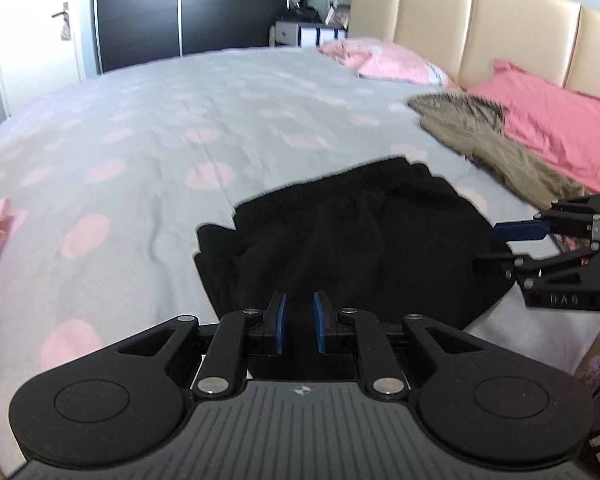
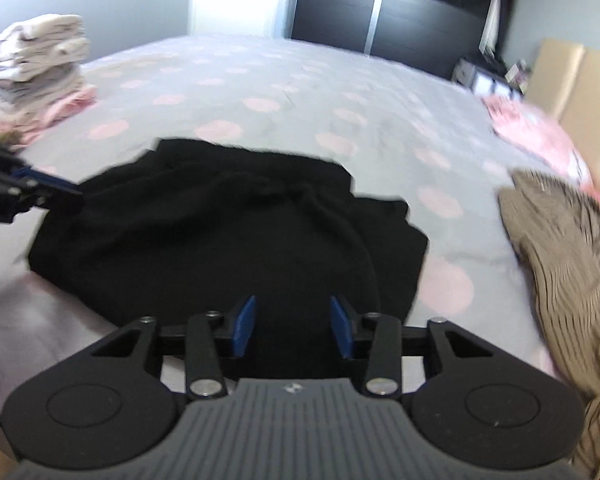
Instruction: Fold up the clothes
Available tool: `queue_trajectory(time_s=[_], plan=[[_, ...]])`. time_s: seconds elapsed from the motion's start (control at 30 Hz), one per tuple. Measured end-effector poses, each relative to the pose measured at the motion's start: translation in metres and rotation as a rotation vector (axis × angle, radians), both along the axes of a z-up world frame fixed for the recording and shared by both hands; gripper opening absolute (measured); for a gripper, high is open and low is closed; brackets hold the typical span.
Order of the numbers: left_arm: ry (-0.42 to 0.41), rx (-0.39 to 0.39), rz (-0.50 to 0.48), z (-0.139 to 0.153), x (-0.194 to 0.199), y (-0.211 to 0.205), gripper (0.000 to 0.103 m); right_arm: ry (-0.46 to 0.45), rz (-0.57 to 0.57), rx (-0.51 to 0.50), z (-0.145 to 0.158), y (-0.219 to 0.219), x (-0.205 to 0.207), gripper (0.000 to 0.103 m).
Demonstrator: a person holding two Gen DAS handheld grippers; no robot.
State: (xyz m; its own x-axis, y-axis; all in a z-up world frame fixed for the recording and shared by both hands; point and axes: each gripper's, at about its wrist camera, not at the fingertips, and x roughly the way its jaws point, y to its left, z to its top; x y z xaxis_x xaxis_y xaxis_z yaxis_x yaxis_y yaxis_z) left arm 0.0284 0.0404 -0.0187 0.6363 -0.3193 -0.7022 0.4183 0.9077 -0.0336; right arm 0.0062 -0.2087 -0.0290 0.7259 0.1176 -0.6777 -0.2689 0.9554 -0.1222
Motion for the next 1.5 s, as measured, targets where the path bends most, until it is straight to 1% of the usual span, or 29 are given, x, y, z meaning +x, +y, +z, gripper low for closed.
queue_trajectory(time_s=[0.07,0.13,0.17,0.23,0.27,0.3,0.33,0.37,0.4,0.43,0.47,0.5,0.57,0.7,0.77,0.83,0.9,1.0,1.07,1.17,1.27,1.33,1.4,1.43,1.47,1.5], plan=[[0.044,0.03,0.034,-0.009,0.009,0.002,0.013,0.034,-0.043,-0.007,-0.008,-0.006,0.008,0.025],[0.096,0.074,0.09,-0.02,0.018,0.005,0.013,0.049,-0.11,-0.028,-0.013,-0.012,0.015,0.025],[0.115,0.084,0.117,-0.024,0.021,0.008,0.013,0.051,-0.146,-0.042,-0.015,-0.015,0.017,0.025],[0.129,0.081,0.157,-0.026,0.025,0.014,0.013,0.037,-0.2,-0.03,-0.011,-0.025,0.018,0.025],[0.122,0.071,0.171,-0.024,0.026,0.016,0.015,0.029,-0.211,-0.005,-0.008,-0.03,0.019,0.028],[0.111,0.057,0.183,-0.022,0.026,0.019,0.016,0.016,-0.219,0.02,-0.005,-0.034,0.021,0.034],[0.098,0.04,0.195,-0.019,0.025,0.021,0.023,0.002,-0.227,0.044,-0.002,-0.037,0.022,0.039],[0.086,0.011,0.207,-0.016,0.025,0.024,0.034,-0.011,-0.235,0.068,0.001,-0.04,0.023,0.049],[0.075,-0.026,0.22,-0.013,0.025,0.027,0.041,-0.024,-0.243,0.092,0.004,-0.044,0.024,0.059],[0.061,-0.067,0.231,-0.009,0.025,0.03,0.053,-0.026,-0.248,0.123,0.006,-0.047,0.027,0.066],[0.049,-0.106,0.237,-0.006,0.026,0.032,0.055,-0.026,-0.253,0.154,0.008,-0.049,0.031,0.081],[0.042,-0.133,0.239,-0.003,0.029,0.033,0.055,-0.021,-0.255,0.162,0.007,-0.05,0.034,0.089],[0.046,-0.165,0.234,-0.001,0.034,0.031,0.06,-0.009,-0.259,0.175,0.005,-0.051,0.041,0.09],[0.081,-0.196,0.257,-0.009,0.049,0.027,0.062,0.015,-0.268,0.202,0.0,-0.053,0.054,0.09],[0.105,-0.18,0.285,-0.016,0.055,0.025,0.062,0.027,-0.272,0.215,-0.003,-0.054,0.061,0.09],[0.121,-0.141,0.308,-0.024,0.061,0.023,0.062,0.039,-0.276,0.228,-0.005,-0.055,0.068,0.09],[0.126,-0.107,0.312,-0.032,0.066,0.02,0.062,0.05,-0.281,0.241,-0.008,-0.056,0.075,0.09],[0.149,-0.101,0.305,-0.044,0.071,0.019,0.063,0.069,-0.286,0.259,-0.013,-0.057,0.083,0.09],[0.144,-0.102,0.304,-0.049,0.073,0.019,0.068,0.084,-0.288,0.267,-0.018,-0.058,0.086,0.09],[0.136,-0.108,0.308,-0.055,0.074,0.018,0.072,0.106,-0.291,0.28,-0.026,-0.06,0.091,0.09],[0.112,-0.085,0.303,-0.056,0.072,0.012,0.072,0.127,-0.295,0.293,-0.034,-0.062,0.096,0.091],[0.095,-0.077,0.29,-0.056,0.071,0.009,0.069,0.131,-0.29,0.292,-0.037,-0.061,0.098,0.091],[0.084,-0.082,0.281,-0.056,0.071,0.008,0.063,0.127,-0.281,0.291,-0.038,-0.06,0.097,0.087],[0.078,-0.083,0.275,-0.055,0.071,0.008,0.058,0.125,-0.278,0.291,-0.038,-0.06,0.097,0.085],[0.073,-0.084,0.266,-0.055,0.071,0.007,0.052,0.122,-0.273,0.291,-0.038,-0.058,0.097,0.079],[0.069,-0.088,0.255,-0.054,0.071,0.006,0.048,0.118,-0.264,0.29,-0.038,-0.056,0.097,0.072]])
